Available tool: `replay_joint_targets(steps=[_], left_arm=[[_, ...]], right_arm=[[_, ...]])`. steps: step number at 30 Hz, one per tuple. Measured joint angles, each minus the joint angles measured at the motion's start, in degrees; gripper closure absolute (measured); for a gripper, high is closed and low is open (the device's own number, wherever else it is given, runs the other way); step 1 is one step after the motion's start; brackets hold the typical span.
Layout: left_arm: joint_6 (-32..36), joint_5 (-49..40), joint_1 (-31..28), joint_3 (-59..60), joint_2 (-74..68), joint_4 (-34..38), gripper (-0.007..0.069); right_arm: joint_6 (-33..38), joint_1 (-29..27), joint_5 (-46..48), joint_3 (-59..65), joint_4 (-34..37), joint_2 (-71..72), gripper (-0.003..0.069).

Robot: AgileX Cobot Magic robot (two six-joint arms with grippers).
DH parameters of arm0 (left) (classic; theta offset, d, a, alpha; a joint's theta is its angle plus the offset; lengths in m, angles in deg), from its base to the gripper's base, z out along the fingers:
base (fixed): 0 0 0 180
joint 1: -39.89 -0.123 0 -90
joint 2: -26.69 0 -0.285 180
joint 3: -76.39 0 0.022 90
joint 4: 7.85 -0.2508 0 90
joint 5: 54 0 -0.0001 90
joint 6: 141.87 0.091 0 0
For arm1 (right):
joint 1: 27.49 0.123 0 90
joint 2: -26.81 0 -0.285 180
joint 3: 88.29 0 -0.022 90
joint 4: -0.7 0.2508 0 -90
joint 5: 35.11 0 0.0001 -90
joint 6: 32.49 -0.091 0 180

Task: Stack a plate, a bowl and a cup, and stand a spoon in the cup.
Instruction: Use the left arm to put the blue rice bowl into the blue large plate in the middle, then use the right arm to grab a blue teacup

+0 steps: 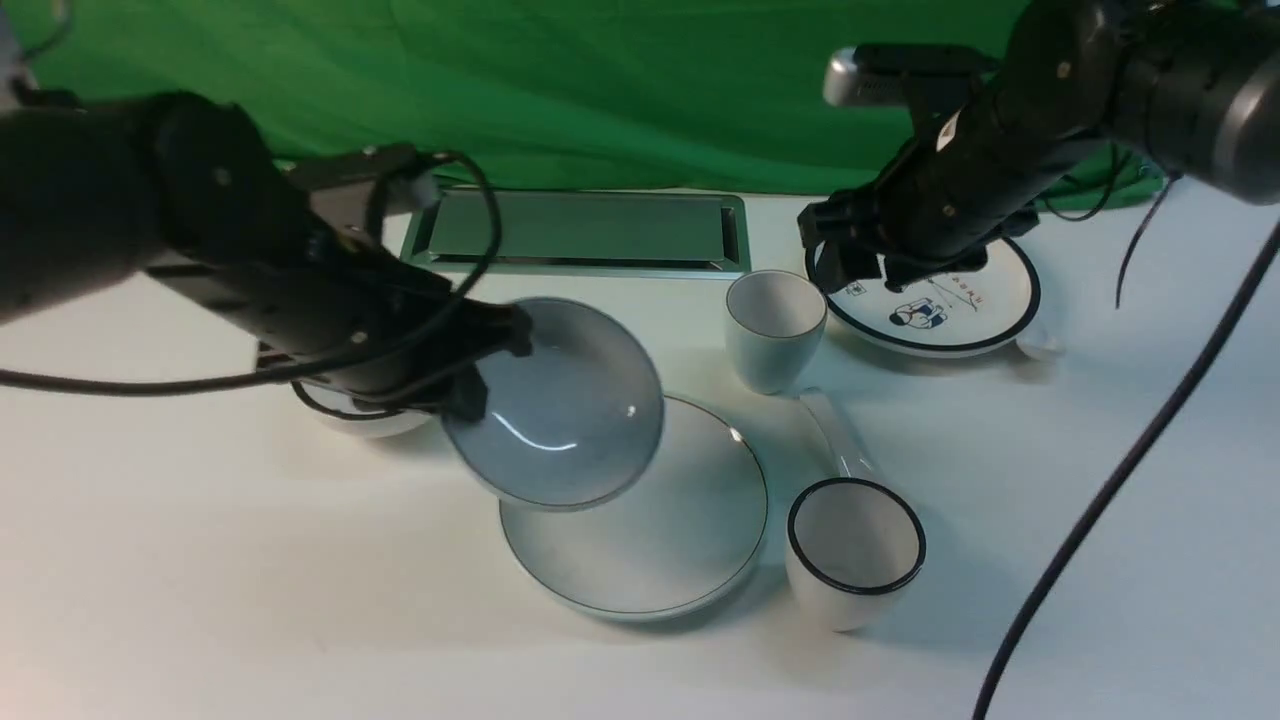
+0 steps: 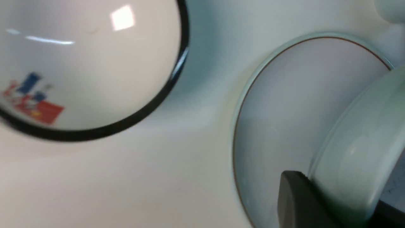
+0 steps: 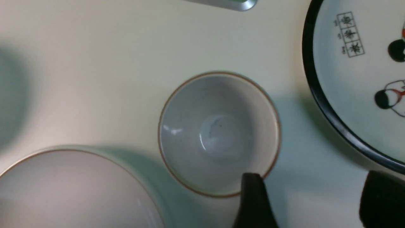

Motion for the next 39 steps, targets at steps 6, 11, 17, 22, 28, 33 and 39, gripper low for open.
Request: replay_joint_targets(steps=[6, 11, 17, 22, 28, 33, 39], left_arm=[[0.74, 2.25, 2.05, -1.69, -9.35, 3.01, 0.0577], [2.74, 3.58, 2.24, -2.26, -11.83, 7.76, 0.0577], [2.92, 3.64, 2.24, -2.32, -11.93, 8.32, 0.0546], [3.10, 1.59, 2.24, -3.66, -12.06, 7.83, 0.0390], [3.18, -3.94, 2.24, -7.69, -11.07, 7.42, 0.0180], [2.85, -10.87, 2.24, -13.02, -5.89, -0.14, 0.0188], [-1.96, -16.63, 1.58, -13.22, 6.84, -16.03, 0.0526]], right_arm=[[0.00, 0.05, -3.00, -1.57, 0.59, -4.27, 0.0193], [0.00, 0.16, -4.18, -1.68, 0.91, -6.30, 0.0198], [0.00, 0.60, -4.89, -2.06, 0.91, -7.78, 0.0400], [0.04, 0.66, -5.58, -2.82, 1.01, -7.92, 0.0568], [1.24, 0.66, -0.48, -8.24, 0.54, -4.82, 0.0566], [4.51, 1.86, 10.59, -11.28, 0.49, 2.75, 0.0566], [8.41, 8.51, 16.63, -8.46, 0.36, 5.78, 0.0566]])
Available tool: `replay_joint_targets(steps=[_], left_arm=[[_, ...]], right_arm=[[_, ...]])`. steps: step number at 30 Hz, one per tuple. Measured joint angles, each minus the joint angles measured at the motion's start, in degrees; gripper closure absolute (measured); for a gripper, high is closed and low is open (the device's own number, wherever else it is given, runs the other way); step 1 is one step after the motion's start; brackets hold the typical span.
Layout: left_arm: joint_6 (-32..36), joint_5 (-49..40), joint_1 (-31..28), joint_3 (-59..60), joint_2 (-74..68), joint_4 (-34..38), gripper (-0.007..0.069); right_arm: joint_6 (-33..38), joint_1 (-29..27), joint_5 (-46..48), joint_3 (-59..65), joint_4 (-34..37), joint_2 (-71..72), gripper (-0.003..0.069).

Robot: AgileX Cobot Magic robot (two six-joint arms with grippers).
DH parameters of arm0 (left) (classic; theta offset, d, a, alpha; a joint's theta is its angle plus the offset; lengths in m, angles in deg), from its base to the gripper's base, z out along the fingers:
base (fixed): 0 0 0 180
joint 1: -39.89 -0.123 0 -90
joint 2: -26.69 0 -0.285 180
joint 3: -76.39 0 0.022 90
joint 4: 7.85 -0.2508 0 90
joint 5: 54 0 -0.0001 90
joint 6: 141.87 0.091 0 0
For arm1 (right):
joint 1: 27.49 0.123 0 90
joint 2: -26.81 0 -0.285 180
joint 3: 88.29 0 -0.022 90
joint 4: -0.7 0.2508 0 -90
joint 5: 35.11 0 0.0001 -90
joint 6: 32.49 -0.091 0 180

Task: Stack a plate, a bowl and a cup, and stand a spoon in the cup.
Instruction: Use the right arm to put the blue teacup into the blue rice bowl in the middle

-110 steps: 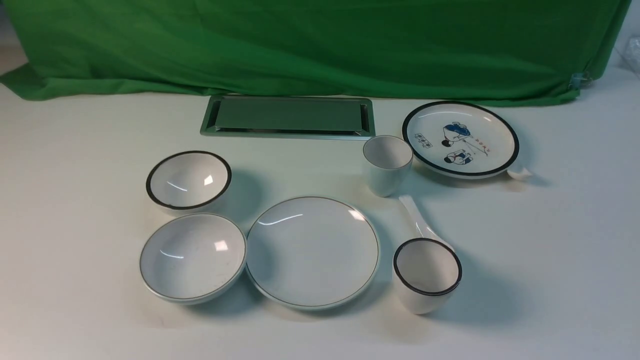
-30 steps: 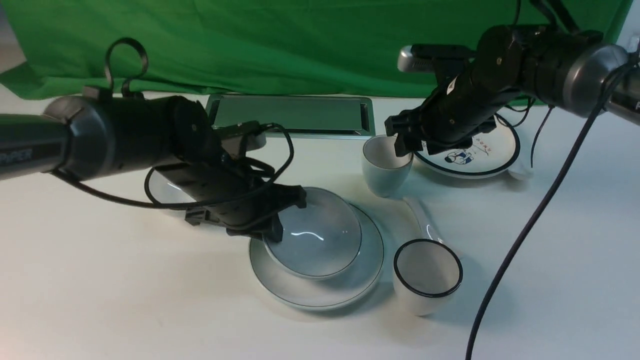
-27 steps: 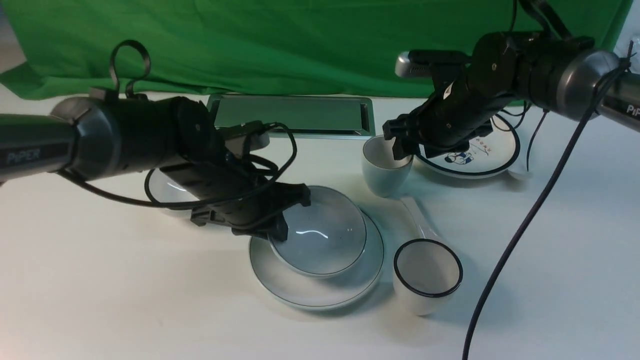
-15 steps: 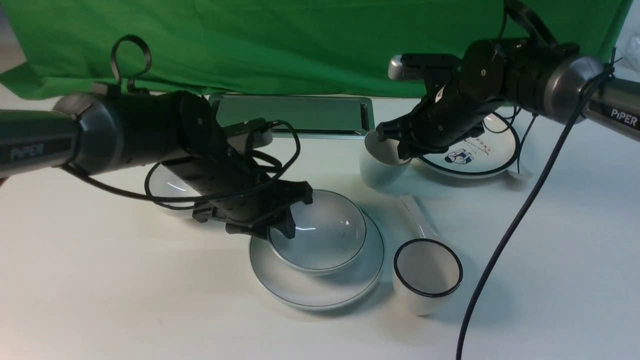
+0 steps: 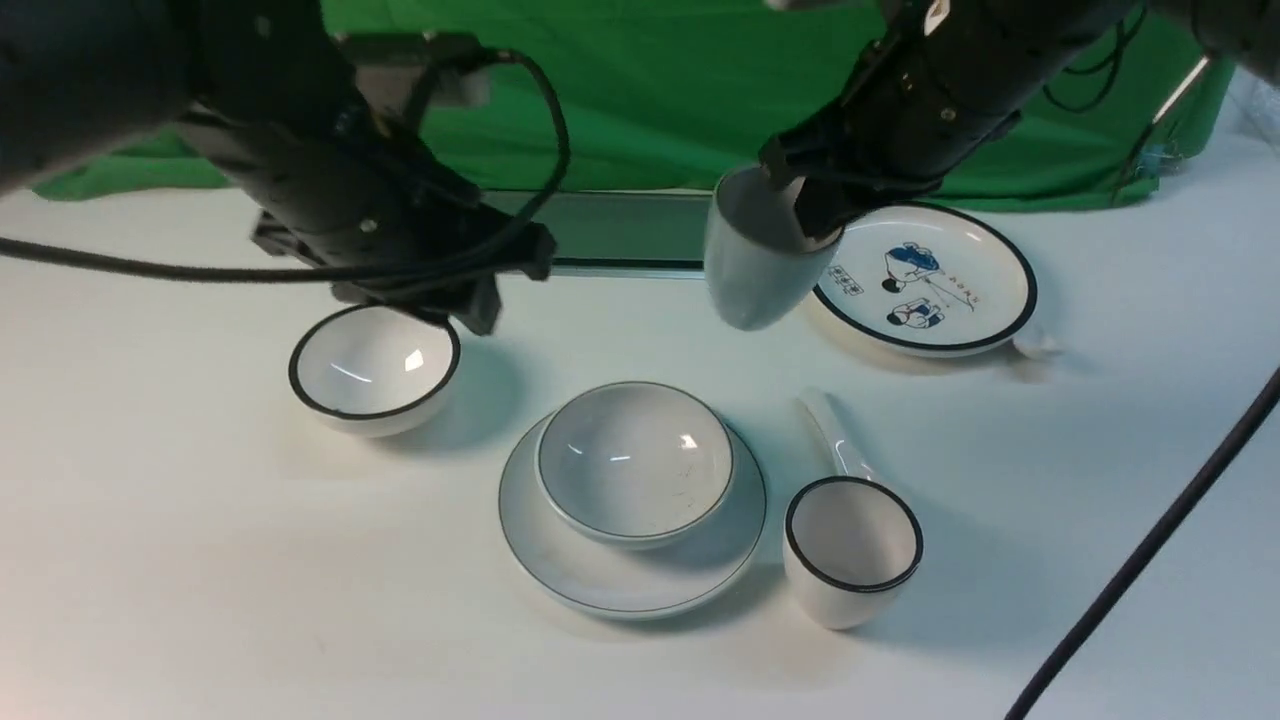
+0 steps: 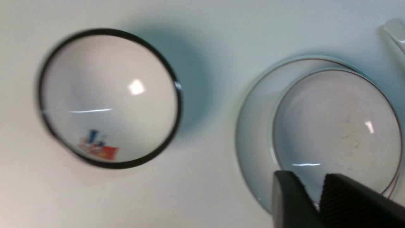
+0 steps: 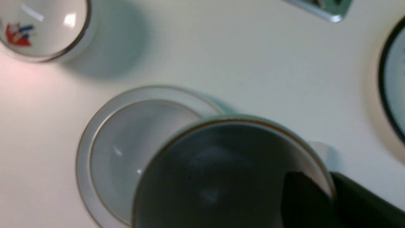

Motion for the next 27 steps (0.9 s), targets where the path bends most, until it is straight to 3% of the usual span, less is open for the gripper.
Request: replay_joint_targets(steps=[4, 15, 17, 20, 24, 27], left_arm=[[-3.37, -1.37, -3.07, 3.87, 9.02, -3.99, 0.0613], [-5.43, 2.03, -11.06, 17.36, 23.60, -4.71, 0.0622], [-5.43, 2.34, -11.33, 17.97, 24.73, -4.71, 0.0622], [-5.31, 2.86, -11.33, 18.04, 25.07, -4.59, 0.0622], [-5.31, 3.47, -11.33, 18.04, 25.07, -4.26, 0.0622], [-5.30, 4.21, -11.33, 18.04, 25.07, -4.26, 0.0622]], right_arm=[[0.94, 5.22, -2.83, 2.52, 0.21, -3.27, 0.0566], [1.42, 8.12, -5.51, 2.96, -0.25, -11.67, 0.0559], [1.10, 8.12, -6.75, 2.96, -0.31, -11.67, 0.0520], [1.09, 8.12, -6.12, 2.34, -0.31, -11.67, 0.0378], [0.72, 7.83, -1.73, -2.23, -0.87, -11.22, 0.0241], [-0.03, 6.94, 2.08, -7.18, -5.43, -9.39, 0.0200]])
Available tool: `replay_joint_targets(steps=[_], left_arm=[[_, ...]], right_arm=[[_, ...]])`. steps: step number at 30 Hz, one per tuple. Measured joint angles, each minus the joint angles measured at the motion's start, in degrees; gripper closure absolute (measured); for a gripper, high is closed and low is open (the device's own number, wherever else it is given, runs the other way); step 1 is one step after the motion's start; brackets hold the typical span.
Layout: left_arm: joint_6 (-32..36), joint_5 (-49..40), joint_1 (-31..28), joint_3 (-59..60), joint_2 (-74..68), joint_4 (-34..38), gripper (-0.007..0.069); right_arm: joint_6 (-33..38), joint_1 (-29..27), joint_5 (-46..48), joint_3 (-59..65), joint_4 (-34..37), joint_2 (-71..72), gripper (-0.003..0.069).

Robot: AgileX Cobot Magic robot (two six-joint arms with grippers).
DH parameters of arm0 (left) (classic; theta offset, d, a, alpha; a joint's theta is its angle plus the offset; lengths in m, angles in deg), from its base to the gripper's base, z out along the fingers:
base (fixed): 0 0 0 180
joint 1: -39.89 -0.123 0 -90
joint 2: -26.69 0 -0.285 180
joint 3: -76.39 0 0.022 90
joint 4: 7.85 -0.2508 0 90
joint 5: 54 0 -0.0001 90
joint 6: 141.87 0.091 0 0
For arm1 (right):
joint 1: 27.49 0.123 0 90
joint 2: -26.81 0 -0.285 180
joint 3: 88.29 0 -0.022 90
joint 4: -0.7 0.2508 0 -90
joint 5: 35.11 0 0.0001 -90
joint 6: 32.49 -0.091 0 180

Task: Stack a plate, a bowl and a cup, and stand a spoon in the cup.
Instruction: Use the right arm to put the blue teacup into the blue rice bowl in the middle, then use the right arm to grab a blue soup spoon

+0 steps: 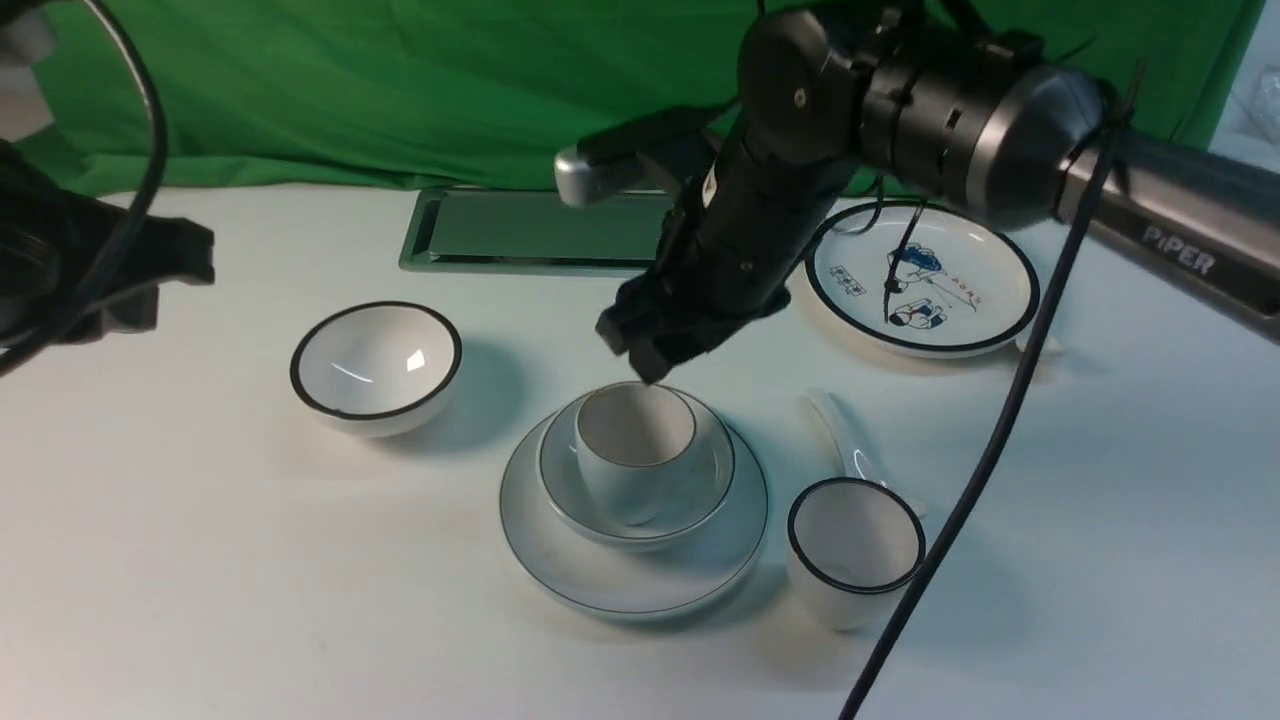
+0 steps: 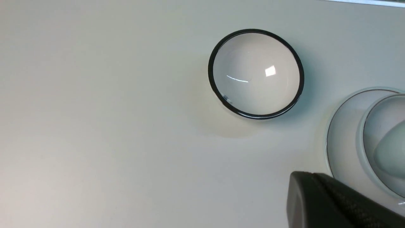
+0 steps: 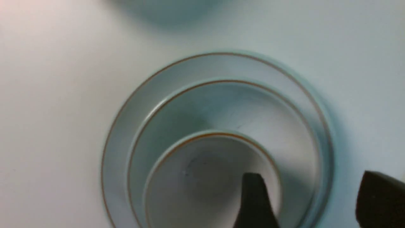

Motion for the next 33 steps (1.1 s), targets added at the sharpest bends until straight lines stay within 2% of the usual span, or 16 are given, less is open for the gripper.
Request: replay_joint_targets(steps=[4, 10, 19, 26, 27, 28, 29, 30, 31, 33], left_arm=[[0.00, 0.34, 0.00, 0.00, 0.00, 0.00, 0.0622], [0.06, 0.34, 0.00, 0.00, 0.00, 0.00, 0.0622], [0.06, 0.60, 0.00, 0.00, 0.00, 0.00, 0.0622], [0.06, 0.55, 0.00, 0.00, 0.00, 0.00, 0.0622], [0.06, 0.55, 0.00, 0.00, 0.00, 0.00, 0.0622], [0.06, 0.55, 0.00, 0.00, 0.00, 0.00, 0.0622], [0.06, 0.55, 0.00, 0.00, 0.00, 0.00, 0.0622], [0.06, 0.55, 0.00, 0.00, 0.00, 0.05, 0.0622], [0.06, 0.55, 0.00, 0.00, 0.00, 0.04, 0.0622], [0.06, 0.55, 0.00, 0.00, 0.00, 0.32, 0.0622]], right_arm=[[-1.26, -4.18, 2.91, -3.00, -5.11, 1.29, 0.0200], [-0.15, -10.39, 6.60, -3.06, 0.29, -4.58, 0.0201], [-0.15, -10.88, 8.11, -3.00, 1.89, -13.66, 0.0200], [-2.55, -11.02, 8.33, -3.00, -0.92, -15.18, 0.0225], [-2.60, -11.02, 8.25, -3.00, -1.21, -15.29, 0.0279], [-2.60, -11.02, 8.25, -3.00, -1.21, -15.29, 0.0296], [-2.55, -11.02, 8.25, -3.00, -1.27, -15.66, 0.0396], [-2.38, -11.09, 8.25, -3.00, -1.27, -15.84, 0.0446], [-2.25, -11.18, 8.25, -3.06, -1.27, -15.87, 0.0483], [-2.31, -11.50, 8.37, -3.44, -1.27, -15.87, 0.0496]])
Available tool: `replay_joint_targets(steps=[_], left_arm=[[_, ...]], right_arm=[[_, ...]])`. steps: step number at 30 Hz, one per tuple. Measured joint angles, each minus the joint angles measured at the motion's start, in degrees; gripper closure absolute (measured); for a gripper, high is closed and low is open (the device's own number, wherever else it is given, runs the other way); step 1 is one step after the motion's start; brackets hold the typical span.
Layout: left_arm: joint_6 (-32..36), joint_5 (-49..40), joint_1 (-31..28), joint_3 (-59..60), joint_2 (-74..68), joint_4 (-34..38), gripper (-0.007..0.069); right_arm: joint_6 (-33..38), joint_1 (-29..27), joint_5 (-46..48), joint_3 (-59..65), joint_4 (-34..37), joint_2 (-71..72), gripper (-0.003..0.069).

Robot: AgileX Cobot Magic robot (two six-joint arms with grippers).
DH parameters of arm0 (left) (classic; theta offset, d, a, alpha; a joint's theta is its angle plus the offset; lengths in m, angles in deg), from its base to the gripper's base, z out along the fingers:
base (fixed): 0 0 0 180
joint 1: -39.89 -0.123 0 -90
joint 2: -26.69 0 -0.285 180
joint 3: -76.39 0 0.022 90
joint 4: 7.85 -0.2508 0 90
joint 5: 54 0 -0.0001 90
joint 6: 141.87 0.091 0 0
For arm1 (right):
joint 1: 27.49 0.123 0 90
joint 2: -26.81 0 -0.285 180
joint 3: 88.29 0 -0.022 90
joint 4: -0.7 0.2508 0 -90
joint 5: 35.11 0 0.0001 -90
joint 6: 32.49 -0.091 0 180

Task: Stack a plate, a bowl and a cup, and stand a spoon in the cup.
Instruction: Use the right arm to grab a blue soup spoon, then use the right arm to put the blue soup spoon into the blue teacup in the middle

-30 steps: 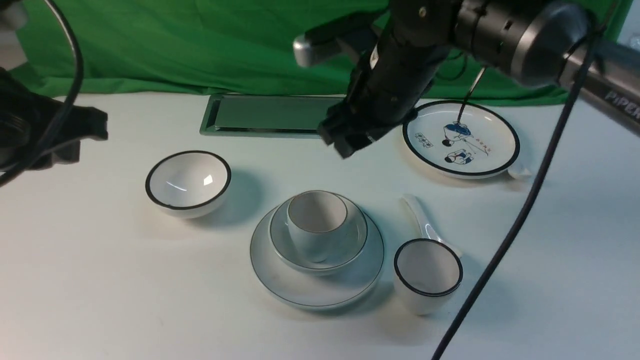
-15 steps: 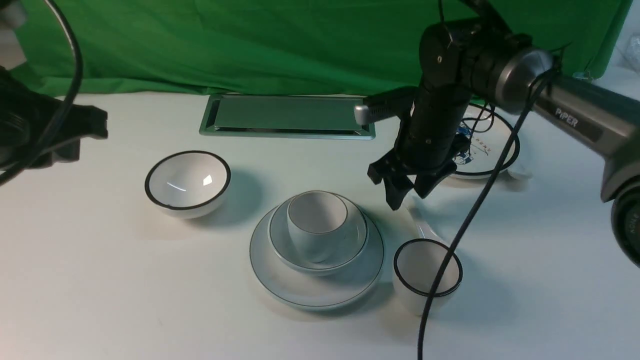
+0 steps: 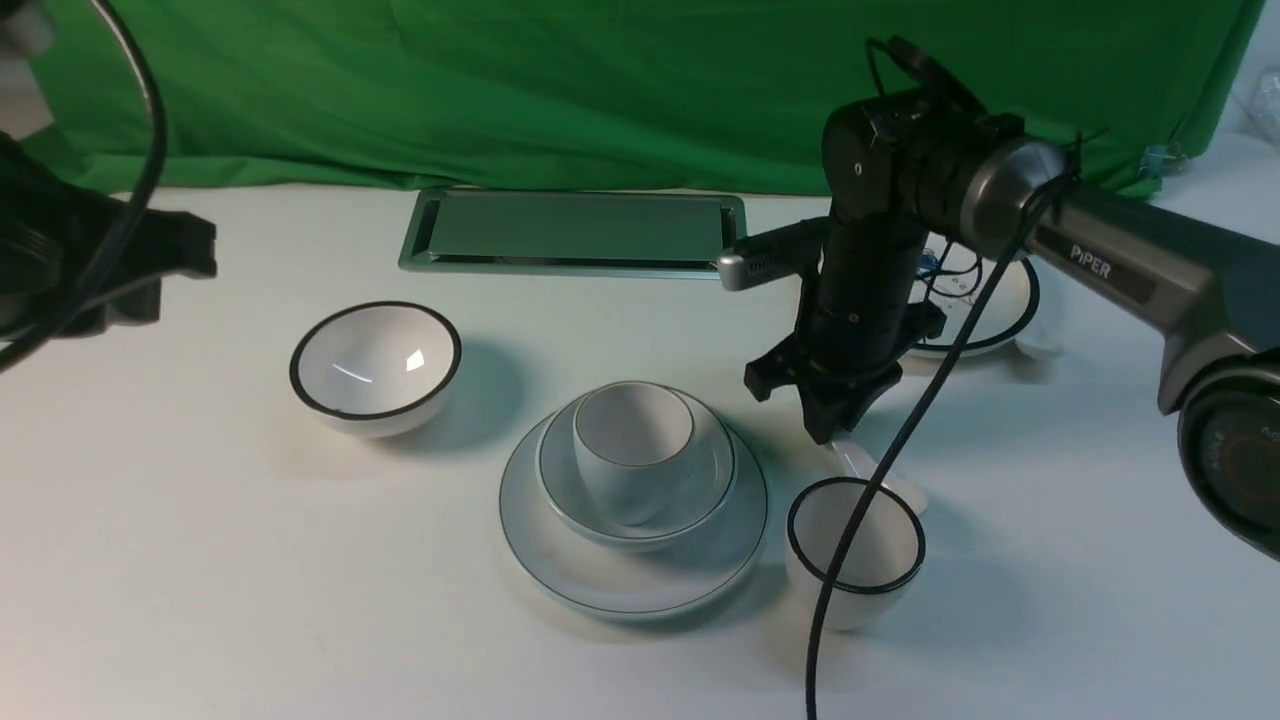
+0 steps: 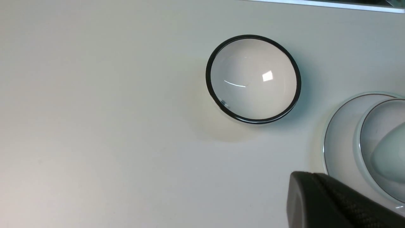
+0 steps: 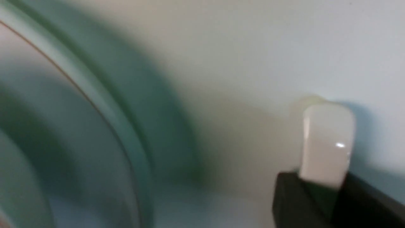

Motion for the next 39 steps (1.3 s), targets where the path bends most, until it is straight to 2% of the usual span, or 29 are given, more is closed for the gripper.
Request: replay_joint_targets(steps=[6, 11, 13, 15, 16, 18, 20, 21, 23, 24, 26, 30, 39], left_arm=[[0.37, -0.13, 0.00, 0.00, 0.00, 0.22, 0.0622], [0.95, 1.29, 0.00, 0.00, 0.00, 0.34, 0.0622], [1.01, 2.26, 0.00, 0.00, 0.00, 0.34, 0.0622], [1.08, 3.07, 0.00, 0.00, 0.00, 0.34, 0.0622], [1.08, 3.18, 0.00, 0.00, 0.00, 0.34, 0.0622], [1.32, 3.96, 0.00, 0.00, 0.00, 0.34, 0.0622], [1.52, 4.27, 0.00, 0.00, 0.00, 0.23, 0.0622], [1.52, 4.50, 0.00, 0.00, 0.00, 0.08, 0.0622], [1.52, 4.75, 0.00, 0.00, 0.00, -0.29, 0.0622], [1.59, 4.75, 0.00, 0.00, 0.00, -0.34, 0.0622], [2.03, 5.03, 0.00, 0.00, 0.00, -0.78, 0.0622], [2.57, 5.43, 0.00, 0.00, 0.00, -0.98, 0.0622], [2.69, 7.19, 0.00, 0.00, 0.00, -0.98, 0.0622]], right_arm=[[0.23, -0.62, -1.66, -2.58, -0.03, 5.22, 0.0491], [0.87, 0.40, -10.95, 0.31, 3.70, 17.56, 0.0491], [1.35, 1.90, -18.40, 5.24, 6.25, 22.63, 0.0491], [1.47, 5.04, -32.58, 14.93, 7.57, 27.72, 0.0491], [1.47, 5.35, -33.87, 15.86, 7.72, 28.44, 0.0491], [1.53, 9.35, -51.81, 27.61, 8.24, 31.33, 0.0491], [1.49, 11.66, -62.05, 33.94, 8.39, 31.56, 0.0491], [1.49, 12.19, -64.38, 35.37, 8.44, 31.56, 0.0491], [1.49, 15.14, -77.14, 43.03, 8.44, 31.06, 0.0491], [1.49, 15.51, -77.97, 43.49, 8.44, 31.06, 0.0491], [1.49, 16.91, -86.59, 47.98, 8.44, 30.77, 0.0491], [1.57, 17.17, -90.78, 50.00, 8.44, 30.77, 0.0491], [3.37, 17.80, -92.51, 54.02, 8.54, 30.89, 0.0491]])
